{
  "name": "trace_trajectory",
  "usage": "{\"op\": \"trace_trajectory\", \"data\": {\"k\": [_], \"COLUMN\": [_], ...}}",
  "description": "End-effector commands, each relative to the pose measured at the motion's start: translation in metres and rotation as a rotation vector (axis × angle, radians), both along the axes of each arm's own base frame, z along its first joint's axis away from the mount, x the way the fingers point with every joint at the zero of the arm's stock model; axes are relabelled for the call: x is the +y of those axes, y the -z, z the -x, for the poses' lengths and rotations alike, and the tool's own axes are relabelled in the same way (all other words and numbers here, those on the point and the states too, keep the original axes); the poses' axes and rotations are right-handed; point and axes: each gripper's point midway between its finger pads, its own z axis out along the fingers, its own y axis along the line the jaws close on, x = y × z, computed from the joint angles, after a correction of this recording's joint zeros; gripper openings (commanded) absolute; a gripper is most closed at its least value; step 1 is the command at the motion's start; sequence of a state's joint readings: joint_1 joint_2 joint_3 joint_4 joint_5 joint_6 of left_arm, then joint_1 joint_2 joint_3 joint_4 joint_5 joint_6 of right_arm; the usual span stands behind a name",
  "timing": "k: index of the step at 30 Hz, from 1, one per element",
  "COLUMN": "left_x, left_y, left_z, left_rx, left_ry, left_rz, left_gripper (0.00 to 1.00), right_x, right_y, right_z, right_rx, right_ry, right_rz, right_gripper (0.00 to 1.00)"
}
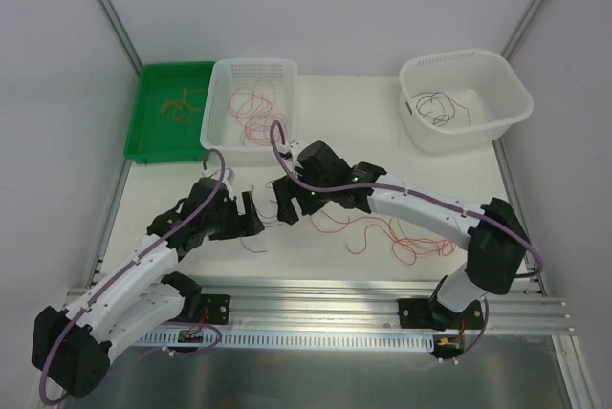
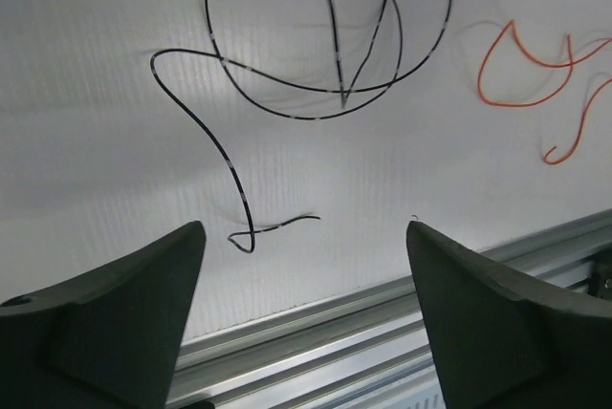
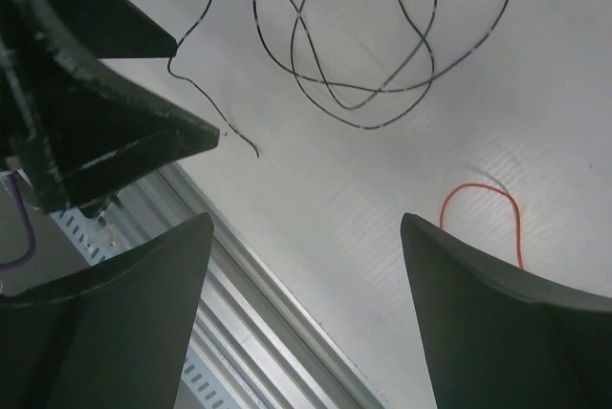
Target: Untangle the cables
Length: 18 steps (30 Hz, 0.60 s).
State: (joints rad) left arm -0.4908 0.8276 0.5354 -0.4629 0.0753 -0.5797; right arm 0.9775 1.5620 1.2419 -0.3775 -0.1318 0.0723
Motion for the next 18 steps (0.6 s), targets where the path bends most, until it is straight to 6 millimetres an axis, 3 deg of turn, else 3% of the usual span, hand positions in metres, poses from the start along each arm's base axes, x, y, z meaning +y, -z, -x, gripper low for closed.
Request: {"op": "trace_trajectory", "data": {"k": [1, 3, 4, 10, 15, 18], "left_x": [-0.003, 0.010, 0.013, 0.073, 0.119, 0.126], "left_y": [-0.054, -0.061, -0.072, -0.091, -0.097, -0.092], "left_z": [-0.021, -0.026, -0.029, -0.043, -0.044, -0.042], "left_rx": [-0.155, -0.168, -0.192, -0.266, -0.317, -0.327], "left_ry": [0.006, -0.029, -0.020, -0.137, -0.281, -0.327], "left_rz": [0.028, -0.021, -0.031, -0.255, -0.411, -0.420], "left_gripper": [0.92, 0.98, 0.99, 0.99, 0.99, 0.99], "right_x": [0.027, 0.034, 0.036, 0.057, 0.065, 0.067], "right_y": [0.006, 0.009, 0.026, 0.053, 0.079, 0.087], "right_z": [-0.012, -0.021, -0.025, -0.032, -0.043, -0.050], "right_rx": [-0.019, -0.021, -0.001, 0.040, 0.017, -0.007], "right_ry": [-0.055, -0.024, -0.007, 0.028, 0.055, 0.072], "right_rz": [-0.009, -0.001, 0.030, 0.032, 0.085, 0.109], "right_gripper": [0.84, 0.84, 0.84, 0.84, 0.84, 0.82]}}
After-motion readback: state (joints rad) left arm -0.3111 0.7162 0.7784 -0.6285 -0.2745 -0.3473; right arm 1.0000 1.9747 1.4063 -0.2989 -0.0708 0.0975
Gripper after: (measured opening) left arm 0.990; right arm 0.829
